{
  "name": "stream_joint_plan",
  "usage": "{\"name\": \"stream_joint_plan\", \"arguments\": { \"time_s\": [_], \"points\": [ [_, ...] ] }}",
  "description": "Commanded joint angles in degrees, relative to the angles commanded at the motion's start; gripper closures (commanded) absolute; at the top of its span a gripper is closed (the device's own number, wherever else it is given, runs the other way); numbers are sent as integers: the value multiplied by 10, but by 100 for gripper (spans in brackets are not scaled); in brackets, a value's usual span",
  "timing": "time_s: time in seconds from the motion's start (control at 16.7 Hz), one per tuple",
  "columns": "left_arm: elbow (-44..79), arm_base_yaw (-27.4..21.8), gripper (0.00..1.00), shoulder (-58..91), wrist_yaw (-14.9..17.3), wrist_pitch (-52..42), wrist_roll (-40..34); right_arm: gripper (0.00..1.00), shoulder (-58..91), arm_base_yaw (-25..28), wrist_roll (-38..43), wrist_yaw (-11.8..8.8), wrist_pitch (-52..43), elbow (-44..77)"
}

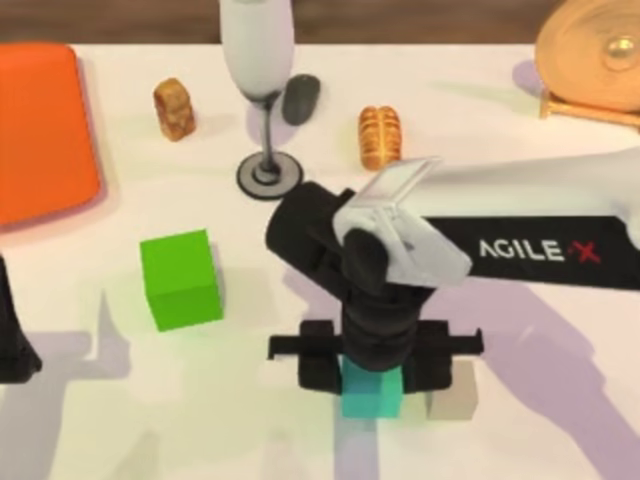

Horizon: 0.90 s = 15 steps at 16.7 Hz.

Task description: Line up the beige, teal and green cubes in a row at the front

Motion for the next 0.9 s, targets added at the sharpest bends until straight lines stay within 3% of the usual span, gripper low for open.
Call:
{"name": "stream_joint_plan", "arguments": {
  "time_s": [0.54,0.9],
  "points": [
    [0,0,0,0,0,0,0,2,0,0,0,0,0,0],
    [0,0,0,0,0,0,0,0,0,0,0,0,0,0]
  ]
}}
